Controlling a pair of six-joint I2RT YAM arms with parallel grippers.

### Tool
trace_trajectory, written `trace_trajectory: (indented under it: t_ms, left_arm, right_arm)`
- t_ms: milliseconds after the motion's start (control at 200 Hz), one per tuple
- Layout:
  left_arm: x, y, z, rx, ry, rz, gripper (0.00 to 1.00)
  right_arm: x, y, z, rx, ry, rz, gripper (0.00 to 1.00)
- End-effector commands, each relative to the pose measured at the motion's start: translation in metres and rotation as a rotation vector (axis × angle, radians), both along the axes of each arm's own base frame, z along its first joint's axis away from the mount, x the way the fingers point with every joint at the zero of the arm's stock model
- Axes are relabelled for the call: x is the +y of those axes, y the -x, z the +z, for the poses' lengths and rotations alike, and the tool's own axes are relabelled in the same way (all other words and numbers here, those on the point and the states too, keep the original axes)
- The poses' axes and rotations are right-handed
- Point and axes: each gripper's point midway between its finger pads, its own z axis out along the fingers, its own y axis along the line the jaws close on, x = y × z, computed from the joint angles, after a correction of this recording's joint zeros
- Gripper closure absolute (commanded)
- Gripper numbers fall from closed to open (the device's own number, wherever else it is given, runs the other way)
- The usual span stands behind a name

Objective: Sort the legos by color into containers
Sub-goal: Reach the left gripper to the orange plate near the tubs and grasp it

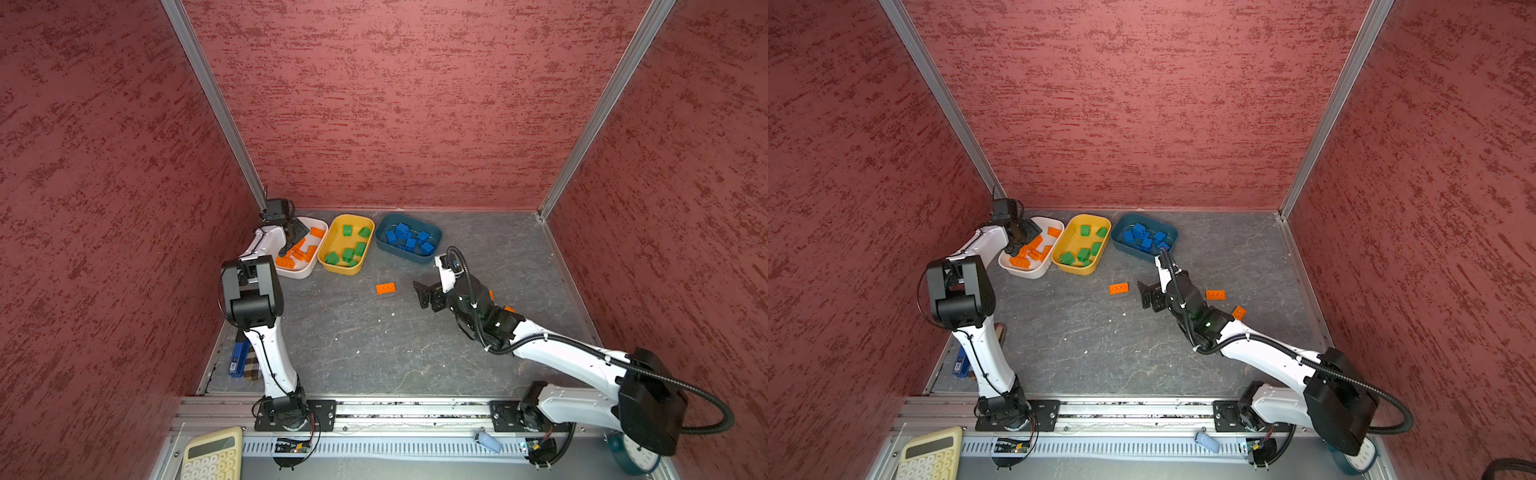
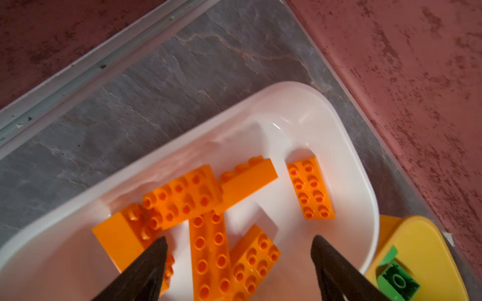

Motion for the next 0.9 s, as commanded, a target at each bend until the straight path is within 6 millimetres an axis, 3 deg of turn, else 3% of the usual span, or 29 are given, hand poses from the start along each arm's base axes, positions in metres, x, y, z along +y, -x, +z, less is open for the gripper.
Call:
trace_trajectory:
  t_ms: [0, 160, 356, 461, 616, 751, 892]
  left_arm:
    - [-0.026, 0.006, 0.048, -0.083, -0.041, -0.07, 0.08]
    - [-0.083, 0.02, 0.083, -0.112, -0.155, -0.21, 0.01]
    - [-0.188, 0.057, 0.085, -0.074, -0.229, -0.425, 0.01]
    - [-0.243, 0.08, 0.07, -0.026, -0.232, -0.552, 0.01]
    - [-0.306, 0.108, 0.035, 0.063, -0.176, -0.661, 0.01]
    - [-0.336, 0.117, -0.003, 0.146, -0.065, -0.675, 0.01]
    - [-0.352, 0.117, -0.03, 0.183, -0.048, -0.687, 0.0]
  right_arm:
    - [-0.011, -0.003, 0.0, -0.005, -0.012, -0.066, 0.01]
    - [-0.033, -0.014, -0.001, -0.009, -0.052, -0.228, 0.01]
    - [-0.05, -0.019, -0.011, 0.028, -0.125, -0.361, 0.01]
    - [-0.055, -0.019, -0.016, 0.04, -0.138, -0.383, 0.01]
    - [-0.057, -0.019, -0.02, 0.047, -0.141, -0.392, 0.01]
    - [-0.058, -0.019, -0.023, 0.055, -0.149, -0.399, 0.01]
    - [-0.06, -0.017, -0.027, 0.064, -0.141, -0.404, 0.01]
